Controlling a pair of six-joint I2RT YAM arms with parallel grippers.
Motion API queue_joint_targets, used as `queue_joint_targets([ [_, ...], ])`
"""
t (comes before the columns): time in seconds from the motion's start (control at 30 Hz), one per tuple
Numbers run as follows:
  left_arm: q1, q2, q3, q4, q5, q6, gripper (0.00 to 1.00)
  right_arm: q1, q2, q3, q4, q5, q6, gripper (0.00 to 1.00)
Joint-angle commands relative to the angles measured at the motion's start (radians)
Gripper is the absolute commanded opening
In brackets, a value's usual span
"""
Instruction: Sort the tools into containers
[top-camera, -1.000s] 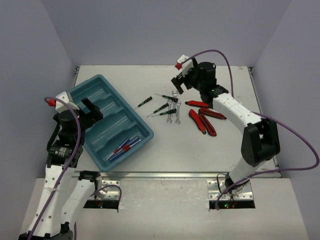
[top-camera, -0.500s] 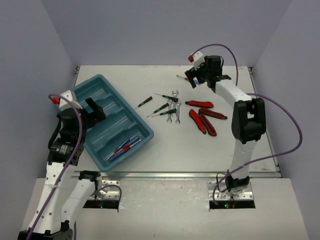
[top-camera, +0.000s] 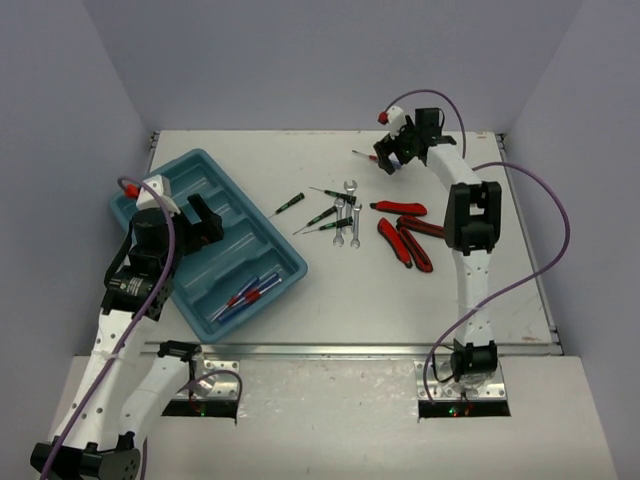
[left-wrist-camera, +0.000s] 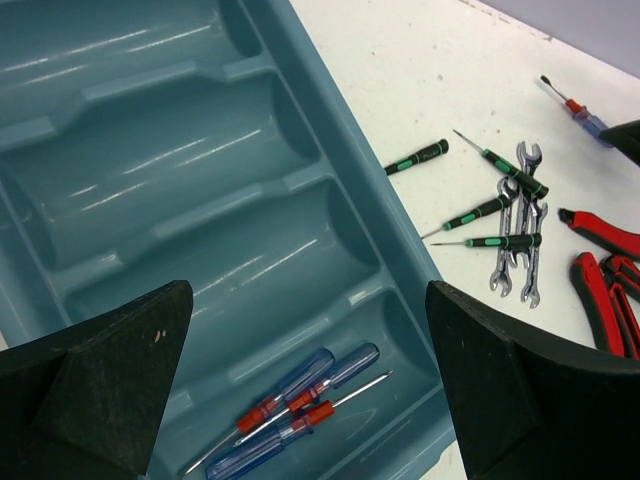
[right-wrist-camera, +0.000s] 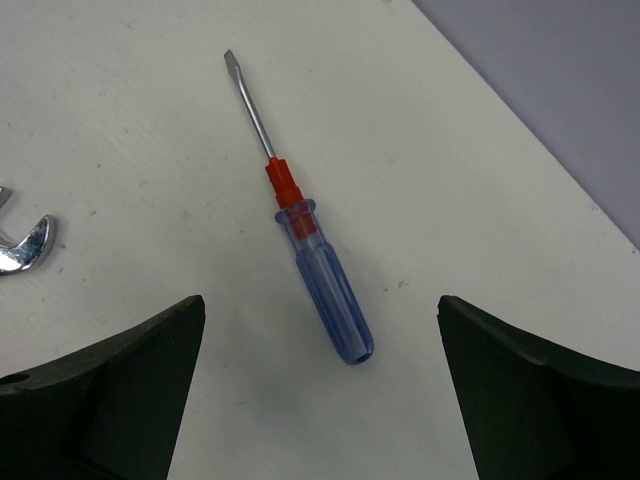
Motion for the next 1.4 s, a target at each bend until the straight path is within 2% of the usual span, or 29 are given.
queue_joint_targets([
  [0.0,-0.009,0.001,-0.002,0.047,0.022,0.012,1.0,-0.02,0.052,0.099,-0.009,-0.104,-0.075,0.97],
  [0.13,-0.008,0.006,-0.002,0.048,0.02,0.012,1.0,-0.03,0.09,0.089,0.003,-0.185,-0.11,0.89],
  [0.23,-0.008,0.011,-0.003,0.048,0.015,0.012,1.0,-0.029,0.1,0.05,0.031,-0.201,-0.121,0.67],
  [0.33,-0.008,0.009,-0.004,0.049,0.01,0.011,1.0,-0.03,0.114,0.031,0.053,-0.212,-0.117,0.57],
  [0.4,-0.008,0.008,-0.005,0.05,0.007,0.011,1.0,-0.032,0.124,0.036,0.054,-0.221,-0.113,0.37],
  [0.5,-0.007,0.01,-0.005,0.053,0.004,0.011,1.0,-0.032,0.112,0.018,0.089,-0.239,-0.1,0.18],
  [0.63,-0.008,0.005,-0.007,0.052,0.002,0.011,1.0,-0.03,0.022,-0.144,0.225,-0.248,-0.054,0.01],
  [0.87,-0.008,-0.019,-0.007,0.052,-0.008,0.009,1.0,-0.02,-0.19,-0.286,0.382,-0.343,0.143,0.0],
  [1.03,-0.002,-0.038,-0.005,0.056,-0.015,0.009,1.0,0.041,-0.398,-0.453,0.47,-0.385,0.165,0.0],
  [1.1,0.013,-0.046,-0.004,0.058,-0.01,0.01,1.0,0.094,-0.503,-0.54,0.464,-0.476,0.105,0.0],
  [1.2,0.027,-0.07,-0.003,0.053,-0.03,0.008,1.0,0.196,-0.64,-0.653,0.382,-0.565,-0.069,0.0],
  [1.27,0.039,-0.097,0.006,0.04,-0.101,-0.006,1.0,0.301,-0.718,-0.713,0.264,-0.567,-0.236,0.0],
  [1.37,0.059,-0.152,0.016,0.008,-0.199,-0.043,1.0,0.421,-0.771,-0.756,0.15,-0.582,-0.348,0.0],
])
